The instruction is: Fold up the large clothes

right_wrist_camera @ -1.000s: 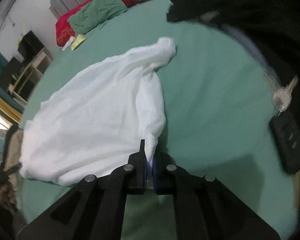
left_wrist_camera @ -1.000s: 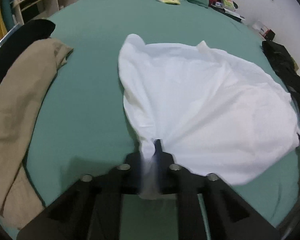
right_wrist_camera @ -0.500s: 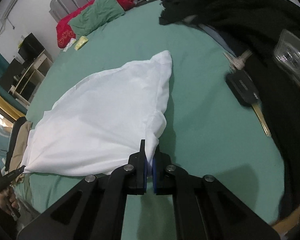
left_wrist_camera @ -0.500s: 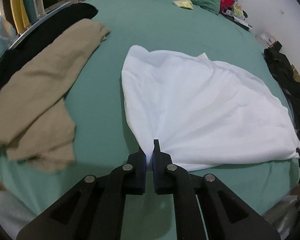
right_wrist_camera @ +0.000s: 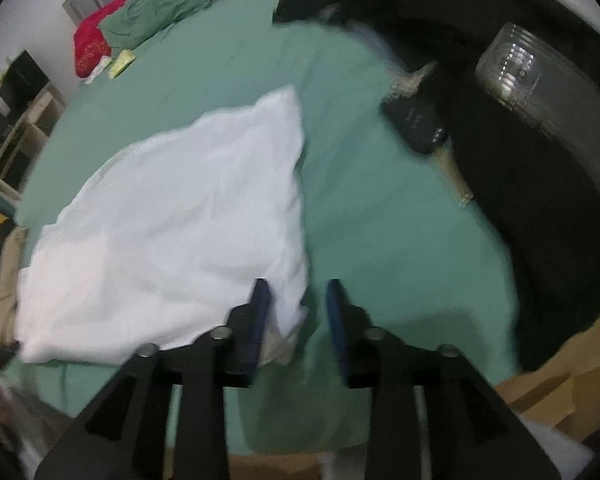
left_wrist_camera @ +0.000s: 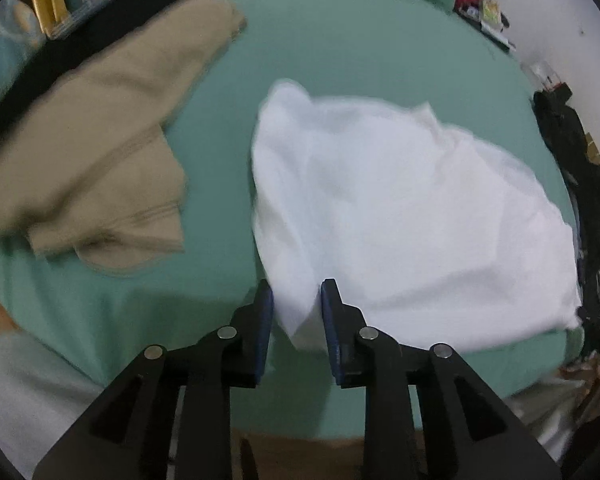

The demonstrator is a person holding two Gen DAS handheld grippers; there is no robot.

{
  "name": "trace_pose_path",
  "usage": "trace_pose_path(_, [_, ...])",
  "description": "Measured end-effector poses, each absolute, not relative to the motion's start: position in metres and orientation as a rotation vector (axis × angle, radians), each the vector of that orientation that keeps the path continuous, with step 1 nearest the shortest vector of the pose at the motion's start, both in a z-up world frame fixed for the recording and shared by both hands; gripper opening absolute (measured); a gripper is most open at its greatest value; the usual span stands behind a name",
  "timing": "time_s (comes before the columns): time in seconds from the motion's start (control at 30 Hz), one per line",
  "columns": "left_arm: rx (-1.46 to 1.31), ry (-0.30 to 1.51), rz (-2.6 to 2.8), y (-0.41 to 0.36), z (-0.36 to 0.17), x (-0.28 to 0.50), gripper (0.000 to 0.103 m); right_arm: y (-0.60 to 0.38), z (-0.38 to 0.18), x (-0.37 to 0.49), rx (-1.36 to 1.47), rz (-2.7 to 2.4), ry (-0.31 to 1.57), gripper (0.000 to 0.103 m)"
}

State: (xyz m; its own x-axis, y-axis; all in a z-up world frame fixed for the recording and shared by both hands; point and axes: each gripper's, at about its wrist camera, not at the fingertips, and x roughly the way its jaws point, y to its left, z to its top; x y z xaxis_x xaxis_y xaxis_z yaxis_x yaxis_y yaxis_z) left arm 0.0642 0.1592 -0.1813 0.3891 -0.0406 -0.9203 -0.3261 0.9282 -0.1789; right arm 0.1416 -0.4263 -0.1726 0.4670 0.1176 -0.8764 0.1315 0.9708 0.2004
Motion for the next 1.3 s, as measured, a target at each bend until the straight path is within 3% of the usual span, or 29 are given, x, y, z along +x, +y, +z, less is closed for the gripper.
trace_pose_path(0.1, [-0.300,1.111,0.190,0.173,-0.173,0.093,0.030,-0.422,-0.154,0.152,0.213,-0.018,0.990,0.042])
trace_pose_path(0.37, [-0.182,1.104,0.209,0.188,-0.197,0.176,0.030,-0.363,-0.167,0.206,0.173,0.251,0.922,0.042])
trace_pose_path(0.4, [-0.176,1.113,0.190,0.190,-0.203,0.176,0.028,-0.353,-0.172,0.212,0.169,0.288,0.925,0.042])
trace_pose_path(0.43, [-0.163,1.116,0.201,0.193,-0.208,0.175,0.007,-0.347,-0.177,0.214,0.154,0.306,0.935,0.042])
trace_pose_path(0.6, [-0.116,1.066,0.336,0.200,-0.210,0.163,0.005,-0.322,-0.213,0.228,0.018,0.256,1.025,0.042])
trace_pose_path(0.8, [-0.182,1.042,0.355,0.199,-0.193,0.156,0.009,-0.323,-0.209,0.227,0.007,0.212,1.019,0.044])
trace_pose_path(0.87, [-0.183,1.007,0.363,0.190,-0.180,0.147,0.017,-0.323,-0.203,0.220,0.014,0.179,1.011,0.044])
trace_pose_path(0.93, [-0.199,0.970,0.337,0.172,-0.167,0.137,0.034,-0.321,-0.193,0.210,0.034,0.190,0.978,0.045])
trace_pose_path(1.07, [-0.231,0.972,0.154,0.122,-0.164,0.119,0.035,-0.308,-0.173,0.188,0.042,0.263,0.907,0.047])
trace_pose_path(1.13, [-0.260,1.009,0.064,0.097,-0.173,0.113,0.035,-0.298,-0.172,0.181,0.048,0.323,0.912,0.057])
trace_pose_path(1.3, [-0.144,1.103,0.013,0.063,-0.210,0.096,0.035,-0.281,-0.192,0.162,-0.059,0.331,0.973,0.065])
